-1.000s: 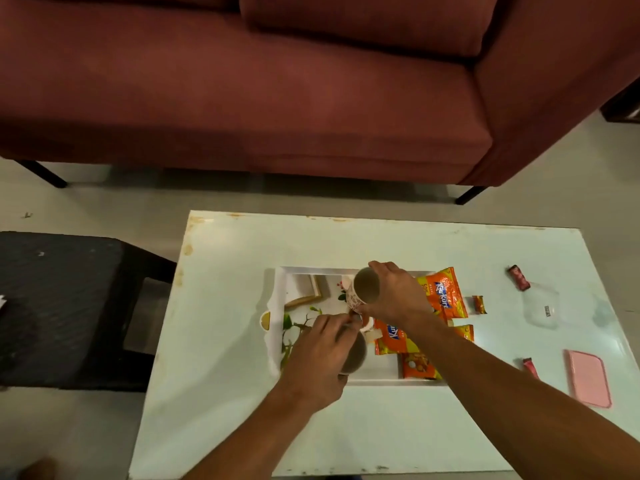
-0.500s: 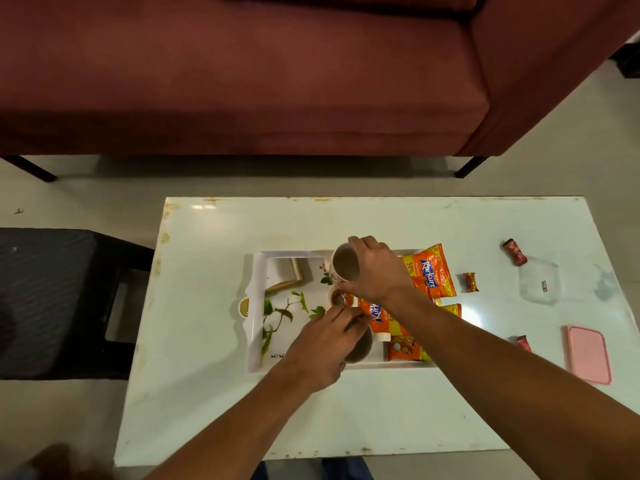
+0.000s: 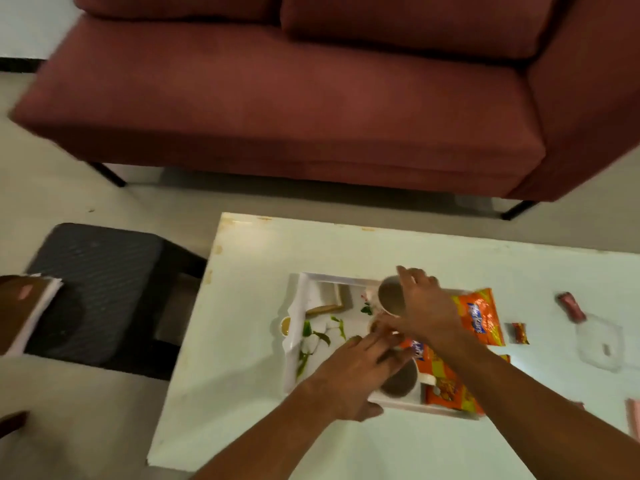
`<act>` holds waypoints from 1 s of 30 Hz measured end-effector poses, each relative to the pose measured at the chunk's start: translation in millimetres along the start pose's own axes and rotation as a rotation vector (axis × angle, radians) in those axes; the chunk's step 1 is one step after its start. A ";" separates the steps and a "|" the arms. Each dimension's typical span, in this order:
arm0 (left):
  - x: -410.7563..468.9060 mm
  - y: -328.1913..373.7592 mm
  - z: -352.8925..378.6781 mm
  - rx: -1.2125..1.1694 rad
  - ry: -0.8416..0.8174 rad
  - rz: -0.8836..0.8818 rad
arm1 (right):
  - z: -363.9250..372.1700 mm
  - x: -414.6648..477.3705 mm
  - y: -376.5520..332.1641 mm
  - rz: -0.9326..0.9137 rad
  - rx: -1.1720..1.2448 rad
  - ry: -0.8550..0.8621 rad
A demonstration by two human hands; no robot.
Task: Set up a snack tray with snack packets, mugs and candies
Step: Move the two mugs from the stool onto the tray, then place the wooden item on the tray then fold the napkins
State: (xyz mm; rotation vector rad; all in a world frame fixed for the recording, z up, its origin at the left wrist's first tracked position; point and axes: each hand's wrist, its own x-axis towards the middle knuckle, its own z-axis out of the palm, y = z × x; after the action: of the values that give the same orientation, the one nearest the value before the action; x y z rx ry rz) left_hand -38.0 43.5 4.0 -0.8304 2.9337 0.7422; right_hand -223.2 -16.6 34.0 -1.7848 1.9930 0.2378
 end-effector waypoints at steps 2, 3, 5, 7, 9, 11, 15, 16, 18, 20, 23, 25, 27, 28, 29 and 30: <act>-26.0 -8.6 -11.9 -0.109 0.163 -0.060 | -14.5 -2.8 -10.3 0.006 -0.040 -0.016; -41.6 -15.1 -18.6 -0.164 0.277 -0.109 | -21.9 -3.7 -19.7 0.008 -0.047 -0.022; -69.7 -31.7 -31.0 -0.226 0.490 -0.262 | -34.6 -5.5 -44.3 0.024 -0.003 -0.006; -101.9 -57.0 -45.1 -0.243 0.682 -0.492 | -38.7 -3.9 -89.0 -0.038 0.090 0.048; -140.9 -88.1 -60.0 -0.267 0.840 -0.746 | -32.1 -1.5 -152.8 -0.138 0.207 0.067; -177.8 -120.0 -76.2 -0.271 0.959 -0.943 | -21.1 -1.4 -221.8 -0.210 0.357 0.048; -261.2 -177.4 -113.6 -0.286 1.073 -1.244 | 5.6 -5.4 -359.5 -0.282 0.642 -0.053; -284.8 -192.0 -120.5 -0.295 1.084 -1.297 | 12.7 -6.2 -392.9 -0.301 0.669 -0.089; -331.0 -220.1 -131.5 -0.283 1.125 -1.377 | 26.6 -6.8 -454.1 -0.349 0.675 -0.156; -374.3 -249.5 -138.8 -0.201 1.174 -1.458 | 38.6 -6.4 -508.9 -0.351 0.681 -0.217; -423.0 -283.6 -146.3 -0.129 1.163 -1.588 | 53.5 -6.2 -568.7 -0.253 0.780 -0.296; -448.9 -304.7 -148.1 -0.133 1.124 -1.635 | 65.9 -3.0 -603.8 -0.203 0.820 -0.324; -469.9 -324.4 -147.1 -0.153 1.078 -1.639 | 79.3 2.7 -634.9 -0.171 0.854 -0.332; -477.9 -333.6 -144.4 -0.165 1.040 -1.636 | 85.6 5.7 -647.9 -0.154 0.872 -0.331; -484.8 -341.5 -141.6 -0.184 0.991 -1.634 | 91.5 8.7 -659.4 -0.131 0.885 -0.329; -489.3 -347.4 -139.3 -0.219 0.941 -1.627 | 96.5 12.0 -668.1 -0.103 0.889 -0.327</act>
State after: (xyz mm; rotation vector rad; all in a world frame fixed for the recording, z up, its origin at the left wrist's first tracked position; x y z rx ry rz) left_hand 571.9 -36.4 37.3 -3.3601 1.2685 0.4401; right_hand 448.1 -85.4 55.6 -1.1631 1.4200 -0.3298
